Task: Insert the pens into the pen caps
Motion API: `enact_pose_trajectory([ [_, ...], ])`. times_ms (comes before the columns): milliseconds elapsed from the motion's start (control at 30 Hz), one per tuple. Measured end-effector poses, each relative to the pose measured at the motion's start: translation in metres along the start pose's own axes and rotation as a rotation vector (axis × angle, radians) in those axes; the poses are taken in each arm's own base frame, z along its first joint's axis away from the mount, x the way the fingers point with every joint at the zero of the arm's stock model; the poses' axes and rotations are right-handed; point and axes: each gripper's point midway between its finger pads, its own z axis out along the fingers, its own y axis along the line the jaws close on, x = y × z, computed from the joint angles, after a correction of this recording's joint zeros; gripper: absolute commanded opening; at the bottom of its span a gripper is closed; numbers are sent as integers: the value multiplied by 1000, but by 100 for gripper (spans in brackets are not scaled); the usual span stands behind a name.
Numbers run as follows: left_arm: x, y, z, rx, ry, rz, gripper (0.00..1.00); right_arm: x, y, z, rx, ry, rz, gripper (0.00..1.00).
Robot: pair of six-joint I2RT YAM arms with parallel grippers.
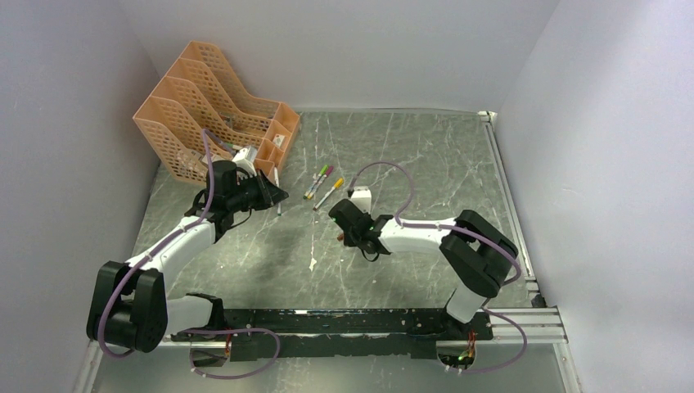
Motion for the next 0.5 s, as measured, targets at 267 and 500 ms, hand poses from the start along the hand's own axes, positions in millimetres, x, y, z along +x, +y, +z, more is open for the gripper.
enact_pose_trajectory([
  [267,0,0,0,0,1,2,7,-19,11,16,-14,-20,-6,0],
  [500,2,2,2,-4,9,0,7,-30,12,11,-6,-58,17,41],
])
